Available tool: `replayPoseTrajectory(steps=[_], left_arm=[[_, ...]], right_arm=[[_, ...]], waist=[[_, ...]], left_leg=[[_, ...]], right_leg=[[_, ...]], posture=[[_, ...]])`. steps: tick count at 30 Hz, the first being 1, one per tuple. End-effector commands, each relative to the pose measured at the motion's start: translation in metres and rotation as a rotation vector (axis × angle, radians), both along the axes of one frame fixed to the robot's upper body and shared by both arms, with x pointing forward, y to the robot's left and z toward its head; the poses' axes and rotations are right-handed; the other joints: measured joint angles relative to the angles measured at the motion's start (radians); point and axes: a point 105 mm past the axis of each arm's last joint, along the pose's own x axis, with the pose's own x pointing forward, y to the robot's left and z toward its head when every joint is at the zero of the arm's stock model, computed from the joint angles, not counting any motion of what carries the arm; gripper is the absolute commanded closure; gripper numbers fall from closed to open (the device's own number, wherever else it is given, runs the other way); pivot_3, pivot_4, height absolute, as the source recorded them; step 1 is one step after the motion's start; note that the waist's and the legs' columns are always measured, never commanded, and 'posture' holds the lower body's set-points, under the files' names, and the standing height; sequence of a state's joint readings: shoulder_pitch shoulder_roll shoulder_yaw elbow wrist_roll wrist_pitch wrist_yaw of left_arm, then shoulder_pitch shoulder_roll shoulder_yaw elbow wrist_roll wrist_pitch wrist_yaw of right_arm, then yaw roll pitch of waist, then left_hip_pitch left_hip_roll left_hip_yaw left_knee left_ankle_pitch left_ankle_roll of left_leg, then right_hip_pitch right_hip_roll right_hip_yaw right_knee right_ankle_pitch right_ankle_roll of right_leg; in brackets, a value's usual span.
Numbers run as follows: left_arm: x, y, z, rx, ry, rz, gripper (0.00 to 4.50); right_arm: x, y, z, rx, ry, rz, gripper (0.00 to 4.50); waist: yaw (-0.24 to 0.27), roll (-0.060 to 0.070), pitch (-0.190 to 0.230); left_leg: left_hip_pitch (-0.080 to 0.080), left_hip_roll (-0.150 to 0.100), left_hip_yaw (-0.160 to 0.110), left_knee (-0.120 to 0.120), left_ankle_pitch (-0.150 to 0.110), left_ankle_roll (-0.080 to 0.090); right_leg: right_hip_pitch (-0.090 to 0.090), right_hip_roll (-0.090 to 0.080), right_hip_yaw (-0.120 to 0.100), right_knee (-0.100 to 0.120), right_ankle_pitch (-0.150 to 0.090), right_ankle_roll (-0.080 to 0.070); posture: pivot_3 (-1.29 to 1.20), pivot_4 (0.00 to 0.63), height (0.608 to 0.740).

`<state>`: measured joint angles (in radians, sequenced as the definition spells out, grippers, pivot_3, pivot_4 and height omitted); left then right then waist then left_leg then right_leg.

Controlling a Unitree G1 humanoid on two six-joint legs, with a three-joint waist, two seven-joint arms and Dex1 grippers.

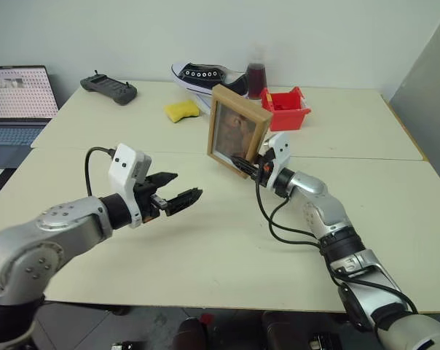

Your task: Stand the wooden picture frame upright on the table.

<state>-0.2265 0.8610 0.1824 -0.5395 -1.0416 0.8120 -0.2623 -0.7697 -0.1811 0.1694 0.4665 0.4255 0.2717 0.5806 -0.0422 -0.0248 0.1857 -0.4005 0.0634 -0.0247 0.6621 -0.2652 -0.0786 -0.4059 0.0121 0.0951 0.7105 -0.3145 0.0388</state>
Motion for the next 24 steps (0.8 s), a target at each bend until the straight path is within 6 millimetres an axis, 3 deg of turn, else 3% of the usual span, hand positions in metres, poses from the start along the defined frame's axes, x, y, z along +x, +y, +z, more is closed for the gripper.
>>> replayPoseTrajectory(steps=[1, 4, 6, 10, 14, 17, 20, 24], left_arm=[[0.000, 0.000, 0.001, 0.015, -0.077, 0.031, 0.00], [-0.001, 0.000, -0.004, 0.015, -0.068, 0.027, 0.00], [0.000, 0.002, -0.006, 0.015, -0.066, 0.030, 0.00], [0.003, 0.006, -0.008, 0.018, -0.061, 0.030, 0.00], [0.008, 0.015, -0.006, 0.016, -0.053, 0.046, 0.00], [0.010, 0.032, -0.011, 0.045, -0.027, 0.097, 0.00], [0.014, 0.047, -0.017, 0.060, -0.019, 0.155, 0.00], [0.020, 0.056, -0.022, 0.040, -0.044, 0.241, 0.00]], right_arm=[[0.002, -0.001, -0.007, -0.033, 0.047, 0.033, 3.16], [0.000, -0.002, -0.022, -0.080, 0.072, 0.047, 3.16], [-0.002, -0.003, -0.026, -0.091, 0.074, 0.054, 2.43], [-0.004, -0.006, -0.026, -0.111, 0.056, 0.058, 1.60], [-0.012, -0.027, -0.027, -0.195, 0.026, 0.034, 0.63], [-0.022, -0.057, -0.017, -0.335, -0.042, -0.025, 0.01], [-0.035, -0.075, -0.004, -0.384, -0.078, -0.075, 0.01], [-0.051, -0.080, 0.006, -0.306, -0.060, -0.174, 0.01]], waist=[[0.001, 0.000, 0.000], [0.000, 0.000, 0.000], [-0.001, 0.000, 0.000], [-0.001, 0.000, 0.000], [0.001, 0.000, 0.000], [0.005, 0.000, 0.000], [0.006, 0.000, 0.000], [-0.003, 0.000, 0.000]], left_leg=[[0.000, 0.000, 0.000, 0.000, 0.000, 0.001], [-0.001, 0.000, 0.001, 0.000, -0.001, 0.001], [0.000, 0.000, 0.000, 0.000, -0.001, 0.001], [0.000, 0.000, 0.000, 0.000, -0.001, 0.001], [0.000, 0.000, 0.000, 0.000, -0.001, 0.001], [-0.001, 0.000, 0.000, 0.000, -0.001, 0.001], [0.000, 0.000, 0.000, -0.001, -0.001, 0.002], [0.000, 0.001, -0.001, -0.001, -0.001, 0.002]], right_leg=[[0.000, 0.000, 0.000, 0.000, 0.000, 0.000], [-0.001, 0.000, 0.001, 0.000, 0.000, 0.000], [-0.001, 0.001, 0.001, 0.000, 0.000, 0.000], [-0.001, 0.001, 0.001, 0.000, 0.000, 0.000], [-0.001, 0.001, 0.000, 0.000, 0.000, 0.000], [-0.001, 0.000, 0.000, 0.000, 0.000, 0.000], [-0.001, 0.000, 0.000, 0.000, 0.000, 0.000], [-0.001, 0.002, 0.001, 0.000, 0.000, 0.000]], posture=[[0.00, 0.150, 0.740], [0.00, 0.150, 0.740], [0.00, 0.150, 0.740], [0.00, 0.150, 0.740], [0.00, 0.150, 0.740], [0.00, 0.150, 0.740], [0.00, 0.150, 0.740], [0.00, 0.150, 0.740]])
